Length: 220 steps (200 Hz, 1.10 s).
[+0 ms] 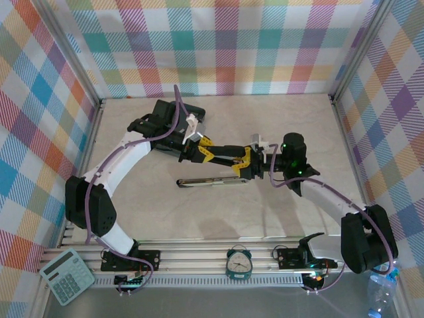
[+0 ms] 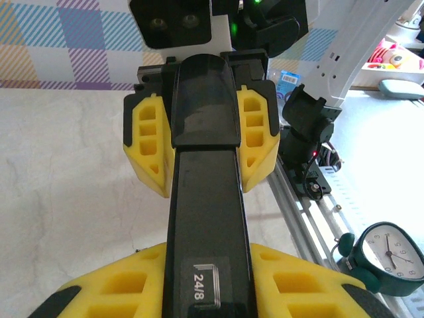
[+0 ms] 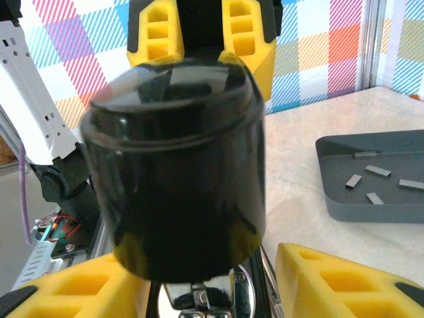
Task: Load the staples into the stapler
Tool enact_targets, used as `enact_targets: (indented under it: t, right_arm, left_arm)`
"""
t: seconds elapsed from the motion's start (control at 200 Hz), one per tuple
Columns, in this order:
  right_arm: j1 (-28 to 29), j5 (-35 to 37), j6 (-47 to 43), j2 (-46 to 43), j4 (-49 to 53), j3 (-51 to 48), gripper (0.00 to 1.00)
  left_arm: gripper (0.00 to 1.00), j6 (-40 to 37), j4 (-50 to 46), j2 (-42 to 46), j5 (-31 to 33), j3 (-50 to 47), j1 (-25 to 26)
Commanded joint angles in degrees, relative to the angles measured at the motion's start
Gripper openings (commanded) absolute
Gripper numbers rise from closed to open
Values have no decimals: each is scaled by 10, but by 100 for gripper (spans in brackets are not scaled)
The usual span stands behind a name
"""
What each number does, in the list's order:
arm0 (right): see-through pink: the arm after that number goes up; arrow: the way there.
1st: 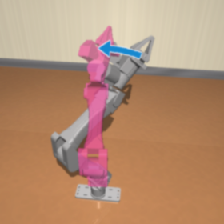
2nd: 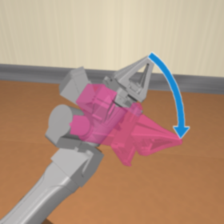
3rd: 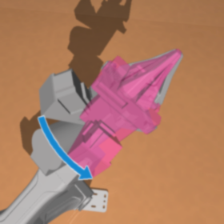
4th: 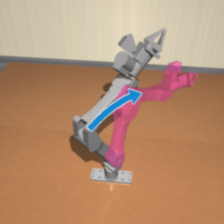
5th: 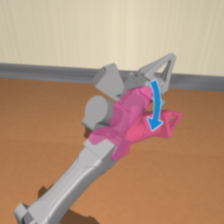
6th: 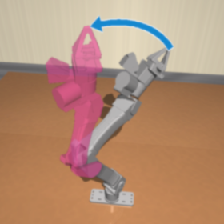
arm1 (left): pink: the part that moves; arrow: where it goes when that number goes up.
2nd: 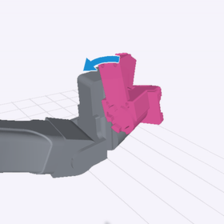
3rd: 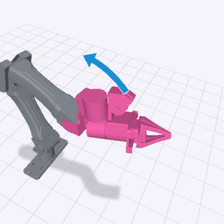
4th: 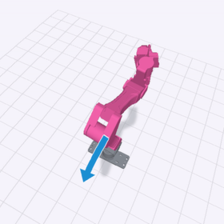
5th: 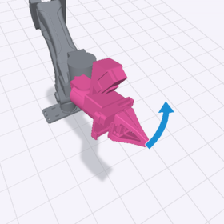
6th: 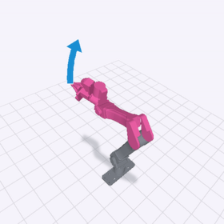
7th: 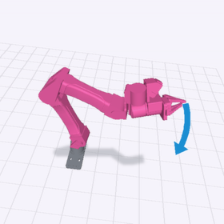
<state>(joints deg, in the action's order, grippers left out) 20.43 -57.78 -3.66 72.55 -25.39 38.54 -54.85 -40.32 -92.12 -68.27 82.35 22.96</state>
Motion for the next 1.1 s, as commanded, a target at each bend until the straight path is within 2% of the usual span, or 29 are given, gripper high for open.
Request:
enact_targets:
  t: [0.0, 0.045, 0.125, 0.28, 0.425, 0.475, 0.535, 0.575, 0.61, 0.645, 0.75, 0.895, 0.99, 1.095]
  right_arm:
    - [8, -16, 14, 10, -22, -3, 56]
    - [11, -11, 17, 12, -26, -4, 60]
    - [14, -9, 21, 14, -36, -6, 58]
    - [15, -4, 22, 14, -49, -11, 32]
    - [15, 0, 13, 10, -47, -17, 22]
    - [15, 4, 6, 5, -42, -19, 19]
    - [15, 14, -12, -3, -19, -18, 17]
    - [15, 20, -41, -8, 9, -13, 17]
    - [15, 26, -68, -14, 46, -7, 16]
    - [15, 40, -98, -20, 90, 1, 15]
    - [18, 85, -172, -26, 206, 29, 11]
    - [35, 133, -252, -23, 320, 69, 10]
    - [50, 159, -285, -16, 364, 93, 10]
    - [63, 173, -301, -9, 384, 110, 10]
  left_arm:
    - [0, 5, 25, 9, -32, 18, 0]
    - [0, 5, 27, 9, -33, 17, 0]
    - [0, 7, 26, 8, -33, 18, 0]
    - [0, 7, 25, 10, -34, 17, 0]
    - [0, 11, 19, 9, -24, 19, 0]
    - [11, 11, 6, 6, -16, 24, 0]
    - [38, 11, -11, 3, -4, 30, 0]
    - [53, 15, -16, 3, 4, 32, 0]
    - [63, 23, -16, 3, 13, 32, 0]
    - [68, 36, -13, 4, 21, 32, 0]
    - [72, 53, -15, 5, 52, 35, 1]
    - [72, 26, -31, 10, 102, 30, 15]
    - [73, 3, -45, 10, 145, 29, 40]
    - [74, -5, -48, 4, 162, 28, 62]
